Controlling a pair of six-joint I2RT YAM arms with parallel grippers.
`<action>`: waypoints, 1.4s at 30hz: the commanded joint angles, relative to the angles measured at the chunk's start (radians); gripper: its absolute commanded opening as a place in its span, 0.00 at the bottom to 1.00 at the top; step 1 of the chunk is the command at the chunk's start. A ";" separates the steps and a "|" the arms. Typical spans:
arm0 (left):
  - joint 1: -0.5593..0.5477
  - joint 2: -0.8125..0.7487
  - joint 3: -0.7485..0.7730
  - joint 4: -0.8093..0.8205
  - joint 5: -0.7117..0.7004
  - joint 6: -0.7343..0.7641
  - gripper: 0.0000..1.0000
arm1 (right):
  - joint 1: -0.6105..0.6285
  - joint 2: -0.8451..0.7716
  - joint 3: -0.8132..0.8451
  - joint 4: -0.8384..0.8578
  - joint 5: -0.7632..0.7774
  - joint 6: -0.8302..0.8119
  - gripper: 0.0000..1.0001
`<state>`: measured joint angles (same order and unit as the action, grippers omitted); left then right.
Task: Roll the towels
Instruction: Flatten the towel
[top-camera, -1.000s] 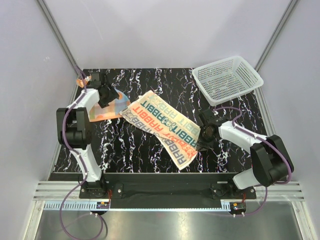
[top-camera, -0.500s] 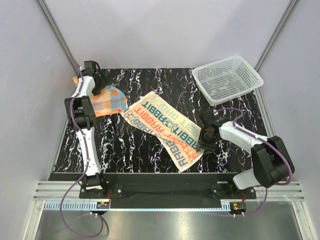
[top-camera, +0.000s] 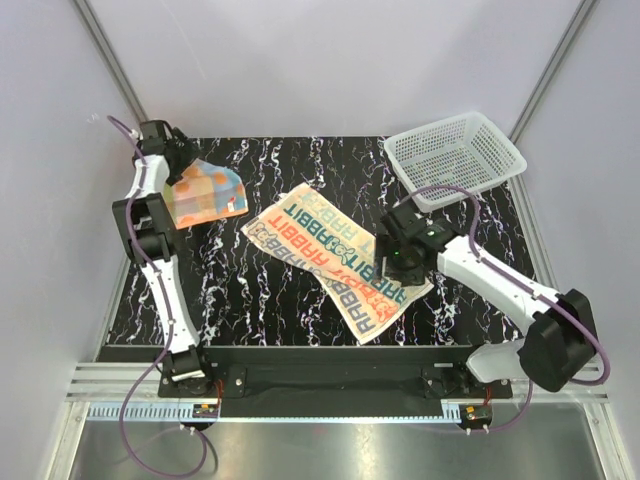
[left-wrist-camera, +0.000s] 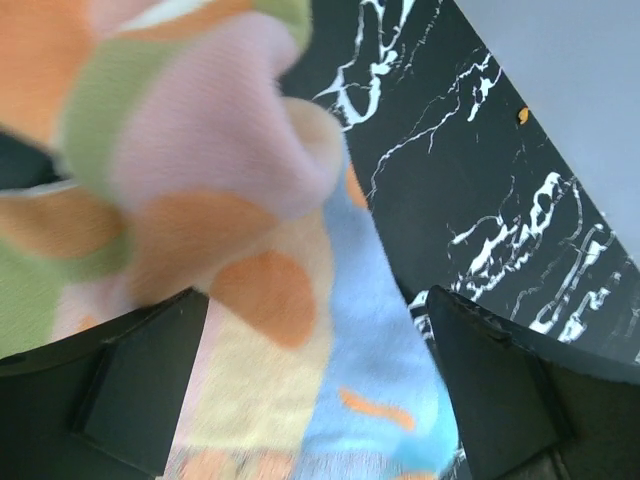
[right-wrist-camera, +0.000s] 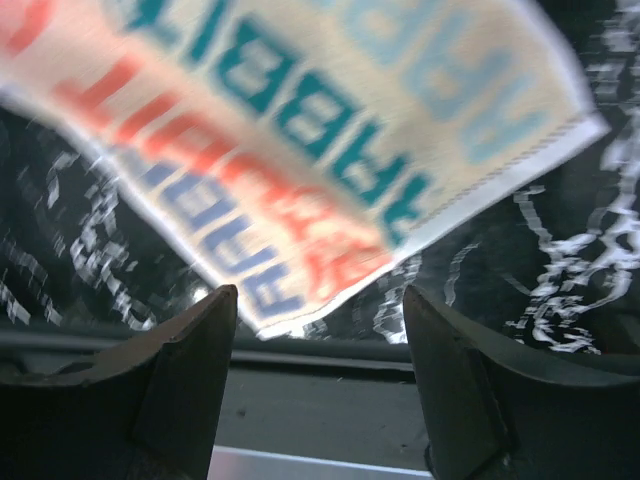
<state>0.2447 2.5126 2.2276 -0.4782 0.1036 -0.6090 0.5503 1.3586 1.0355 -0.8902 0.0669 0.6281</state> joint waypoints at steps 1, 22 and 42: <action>-0.005 -0.284 -0.109 0.147 0.048 -0.021 0.99 | 0.150 0.028 0.049 -0.046 -0.004 0.057 0.74; -0.024 -0.958 -0.801 0.093 0.093 -0.026 0.99 | 0.459 0.313 -0.101 0.178 0.007 0.412 0.68; -0.240 -1.054 -0.999 0.044 -0.001 0.086 0.98 | 0.451 -0.075 -0.226 -0.246 0.206 0.530 0.13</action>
<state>0.0631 1.4193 1.2491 -0.4477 0.1356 -0.5587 1.0019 1.3197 0.8227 -1.0252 0.2062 1.1122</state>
